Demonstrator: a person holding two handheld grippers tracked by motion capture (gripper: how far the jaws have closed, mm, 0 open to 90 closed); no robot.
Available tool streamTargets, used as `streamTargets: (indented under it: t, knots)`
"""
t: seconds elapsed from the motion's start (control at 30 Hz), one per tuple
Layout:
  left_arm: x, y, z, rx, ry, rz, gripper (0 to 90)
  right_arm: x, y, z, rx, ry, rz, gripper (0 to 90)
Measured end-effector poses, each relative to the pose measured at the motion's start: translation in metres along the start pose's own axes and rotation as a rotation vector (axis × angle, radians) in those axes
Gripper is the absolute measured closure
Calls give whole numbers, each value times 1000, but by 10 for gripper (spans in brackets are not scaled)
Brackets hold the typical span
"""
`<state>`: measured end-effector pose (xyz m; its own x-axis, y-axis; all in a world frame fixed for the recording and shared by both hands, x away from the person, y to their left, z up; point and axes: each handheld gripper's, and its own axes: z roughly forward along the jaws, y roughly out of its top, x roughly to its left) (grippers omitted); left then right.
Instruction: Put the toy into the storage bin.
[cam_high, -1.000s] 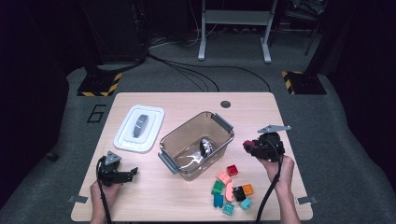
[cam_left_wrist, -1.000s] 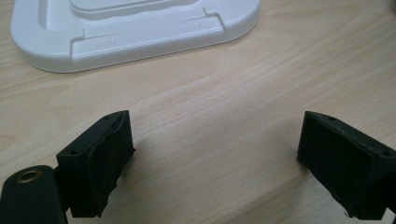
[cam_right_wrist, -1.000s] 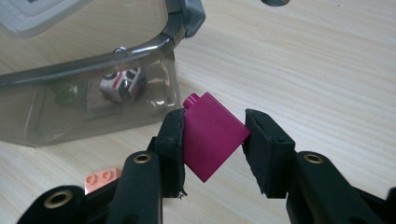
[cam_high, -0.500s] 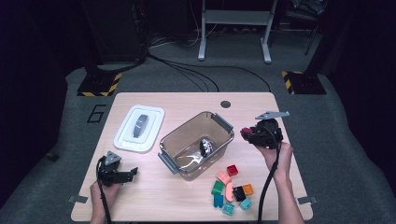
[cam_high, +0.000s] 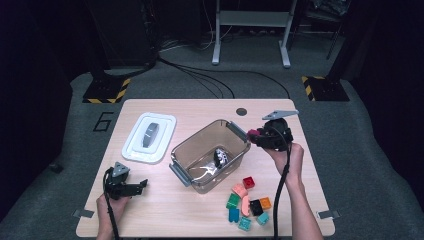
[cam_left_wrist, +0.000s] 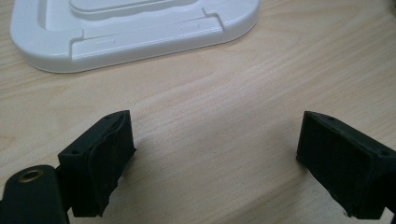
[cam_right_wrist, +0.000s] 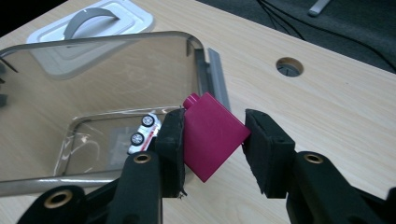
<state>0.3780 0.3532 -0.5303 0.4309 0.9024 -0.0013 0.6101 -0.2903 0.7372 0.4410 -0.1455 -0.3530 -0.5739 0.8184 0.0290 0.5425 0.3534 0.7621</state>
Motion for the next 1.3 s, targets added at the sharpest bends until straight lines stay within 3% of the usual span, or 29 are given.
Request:
streamTargets:
  t: [0.4,0.6,0.9,1.07,1.3]
  knots:
    - [0,0,0,0,-3,1,111,19,7,32,52,22,-73,594]
    - [0,0,0,-3,-3,2,115,23,5,37,72,6,-139,593]
    - [0,0,0,-4,-5,3,118,23,-2,42,90,-12,-165,563]
    - [0,0,0,-5,-6,2,120,21,-4,36,69,-1,-119,460]
    - [0,0,-1,0,-6,4,122,15,-17,7,3,1,-39,319]
